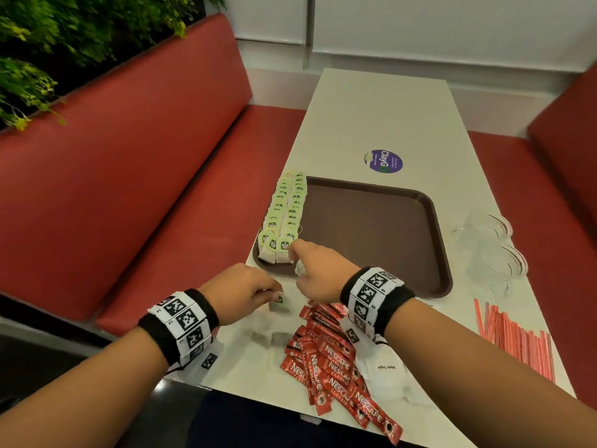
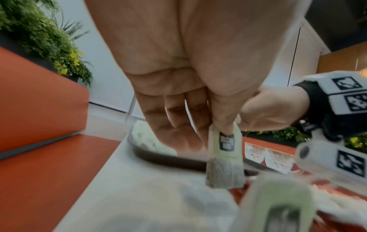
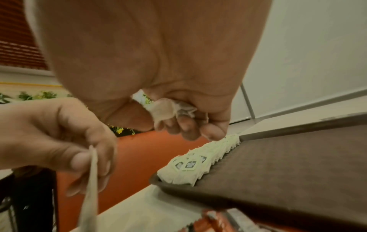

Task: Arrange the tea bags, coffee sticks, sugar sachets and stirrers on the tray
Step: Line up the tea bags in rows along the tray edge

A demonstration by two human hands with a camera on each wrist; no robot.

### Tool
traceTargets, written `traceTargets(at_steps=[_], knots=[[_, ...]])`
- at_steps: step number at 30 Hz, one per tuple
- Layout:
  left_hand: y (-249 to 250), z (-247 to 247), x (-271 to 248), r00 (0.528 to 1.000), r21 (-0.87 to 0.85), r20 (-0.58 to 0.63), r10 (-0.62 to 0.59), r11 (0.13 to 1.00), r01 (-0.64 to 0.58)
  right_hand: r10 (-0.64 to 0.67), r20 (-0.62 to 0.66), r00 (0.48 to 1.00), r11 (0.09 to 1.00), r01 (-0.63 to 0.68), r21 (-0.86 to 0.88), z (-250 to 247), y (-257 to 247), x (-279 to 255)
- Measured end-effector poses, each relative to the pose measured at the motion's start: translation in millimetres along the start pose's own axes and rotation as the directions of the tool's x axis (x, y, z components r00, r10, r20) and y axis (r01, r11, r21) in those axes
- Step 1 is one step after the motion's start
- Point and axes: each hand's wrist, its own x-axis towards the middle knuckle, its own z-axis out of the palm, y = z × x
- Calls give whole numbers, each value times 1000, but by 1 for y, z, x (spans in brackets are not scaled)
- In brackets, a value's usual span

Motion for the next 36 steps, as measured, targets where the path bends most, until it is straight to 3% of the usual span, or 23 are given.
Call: traceTargets(at_steps=[4, 11, 17, 19, 22, 24, 26, 32, 36], knots=[[9, -13, 24, 987, -39, -152, 53, 997, -60, -110, -22, 994, 994, 110, 5, -5, 15, -2], [20, -32, 56, 945, -34, -302, 122, 990, -139, -158, -254, 954, 984, 172, 34, -6, 41, 6], [16, -32, 68, 930, -95, -368, -15, 995, -22, -76, -252, 965, 987, 109, 121, -9, 43, 8], [11, -36, 72, 936, -81, -332, -114, 992, 93, -10, -214, 977, 979, 53, 197, -9, 46, 6], [-1, -38, 81, 959, 21, -146, -243, 968, 248, 45, -156, 987, 968, -4, 252, -9, 50, 3], [-8, -35, 87, 948, 107, 17, -318, 943, 314, 62, -155, 986, 963, -19, 267, -9, 51, 1], [-13, -31, 93, 927, 140, 96, -362, 927, 348, 73, -157, 985, 961, -27, 274, -9, 52, 1], [-19, -25, 111, 895, 173, 49, -444, 886, 430, 47, -194, 980, 979, -6, 204, -8, 56, 2], [-17, -23, 112, 911, 186, 8, -412, 896, 404, 56, -204, 977, 976, -11, 216, -6, 62, 2]])
